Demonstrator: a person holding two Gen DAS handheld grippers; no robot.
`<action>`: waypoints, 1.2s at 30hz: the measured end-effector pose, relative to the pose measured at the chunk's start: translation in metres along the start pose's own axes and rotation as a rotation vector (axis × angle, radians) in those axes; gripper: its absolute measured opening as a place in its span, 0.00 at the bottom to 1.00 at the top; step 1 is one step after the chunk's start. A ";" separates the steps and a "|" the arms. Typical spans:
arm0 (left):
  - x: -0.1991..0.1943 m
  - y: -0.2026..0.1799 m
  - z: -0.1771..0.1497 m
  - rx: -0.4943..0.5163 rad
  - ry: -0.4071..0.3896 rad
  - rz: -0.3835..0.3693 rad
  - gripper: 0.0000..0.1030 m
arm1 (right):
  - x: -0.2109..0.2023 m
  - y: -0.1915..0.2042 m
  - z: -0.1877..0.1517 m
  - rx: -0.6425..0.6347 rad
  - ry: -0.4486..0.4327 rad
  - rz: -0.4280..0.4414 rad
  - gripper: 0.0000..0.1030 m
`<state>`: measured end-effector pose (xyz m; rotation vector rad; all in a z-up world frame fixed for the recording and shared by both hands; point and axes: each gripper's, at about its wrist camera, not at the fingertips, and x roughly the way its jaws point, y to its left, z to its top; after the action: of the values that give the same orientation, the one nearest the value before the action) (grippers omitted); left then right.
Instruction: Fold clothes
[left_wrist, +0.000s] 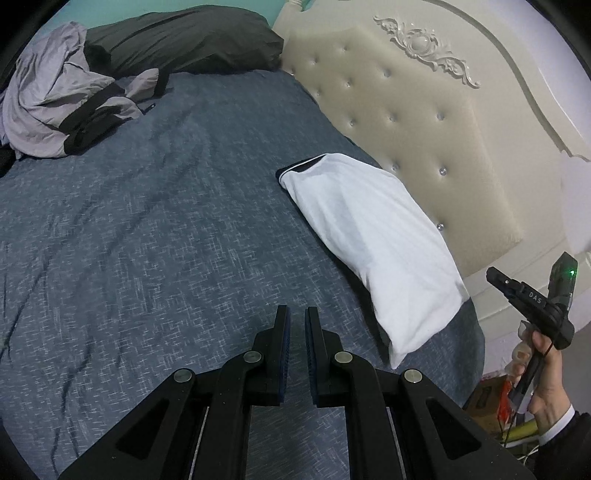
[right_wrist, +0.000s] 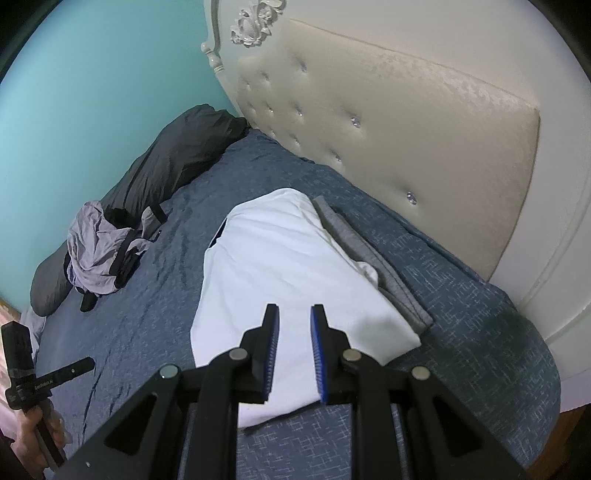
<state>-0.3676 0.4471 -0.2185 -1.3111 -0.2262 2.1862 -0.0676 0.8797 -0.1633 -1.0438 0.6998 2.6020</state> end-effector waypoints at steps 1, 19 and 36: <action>-0.002 0.001 0.000 -0.001 -0.001 0.000 0.08 | -0.001 0.002 0.000 -0.002 -0.001 0.000 0.16; -0.040 0.018 -0.004 0.009 -0.039 0.025 0.19 | -0.013 0.054 -0.008 -0.049 -0.014 -0.034 0.22; -0.056 0.006 -0.008 0.064 -0.052 0.035 0.42 | -0.034 0.077 -0.019 -0.054 -0.035 -0.075 0.35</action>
<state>-0.3428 0.4102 -0.1829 -1.2331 -0.1533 2.2404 -0.0632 0.8020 -0.1255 -1.0168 0.5749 2.5815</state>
